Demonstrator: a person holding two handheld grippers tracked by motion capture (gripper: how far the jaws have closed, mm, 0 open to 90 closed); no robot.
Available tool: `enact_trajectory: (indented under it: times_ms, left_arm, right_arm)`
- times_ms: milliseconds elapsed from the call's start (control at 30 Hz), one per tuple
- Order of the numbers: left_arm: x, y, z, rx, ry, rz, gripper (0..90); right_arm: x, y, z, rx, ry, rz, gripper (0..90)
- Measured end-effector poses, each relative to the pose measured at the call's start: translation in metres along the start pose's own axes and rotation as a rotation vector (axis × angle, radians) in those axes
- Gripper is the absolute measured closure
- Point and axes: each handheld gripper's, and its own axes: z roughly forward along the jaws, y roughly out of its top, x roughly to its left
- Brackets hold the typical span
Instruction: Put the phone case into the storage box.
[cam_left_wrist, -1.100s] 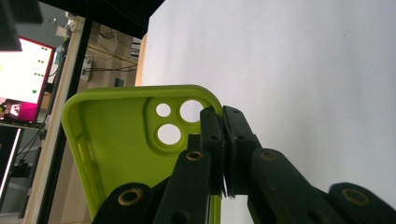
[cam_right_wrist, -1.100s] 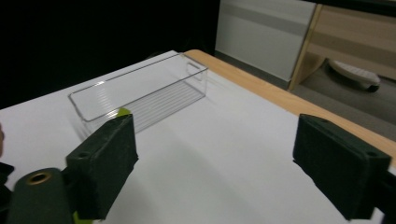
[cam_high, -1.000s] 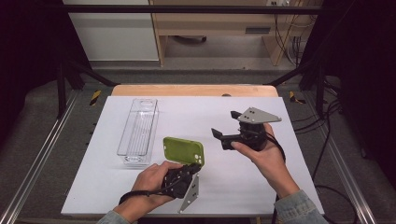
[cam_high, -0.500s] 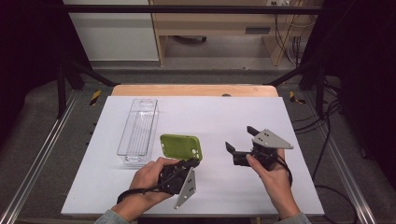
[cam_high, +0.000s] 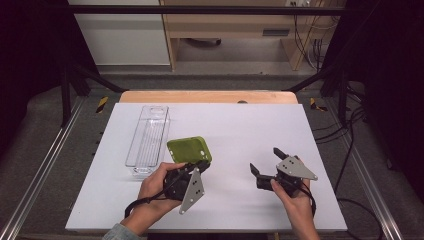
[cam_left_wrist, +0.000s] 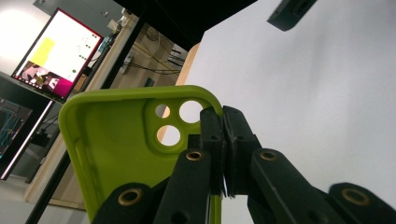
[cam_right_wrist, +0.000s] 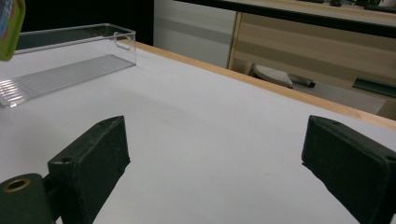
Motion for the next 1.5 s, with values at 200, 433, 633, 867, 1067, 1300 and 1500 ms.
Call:
enact_trajectory:
  times_ms: [200, 433, 633, 867, 1067, 1300, 1500]
  left_arm:
    - [0.005, -0.002, -0.002, -0.007, 0.026, -0.02, 87.6]
    - [0.017, -0.005, -0.007, -0.009, 0.057, -0.057, 87.6]
    - [0.027, -0.005, -0.011, -0.02, 0.094, -0.097, 87.7]
    - [0.036, -0.004, -0.009, -0.029, 0.117, -0.113, 87.7]
    - [0.046, -0.005, -0.009, -0.034, 0.125, -0.143, 87.7]
    - [0.059, -0.003, -0.014, -0.032, 0.151, -0.171, 87.7]
    - [0.067, -0.018, -0.012, -0.019, 0.173, -0.227, 87.7]
  right_arm:
    - [-0.008, -0.013, -0.006, -0.013, -0.021, -0.003, 7.2]
    - [-0.009, -0.013, -0.01, -0.04, -0.034, 0.005, 6.7]
    - [-0.011, -0.016, -0.013, -0.041, -0.042, 0.012, 6.0]
    - [-0.01, -0.017, -0.015, -0.046, -0.051, 0.016, 5.1]
    - [-0.015, -0.02, -0.018, -0.053, -0.056, 0.027, 5.0]
    - [-0.014, -0.024, -0.015, -0.054, -0.043, 0.056, 4.7]
    - [-0.011, -0.025, -0.012, -0.05, -0.025, 0.048, 4.1]
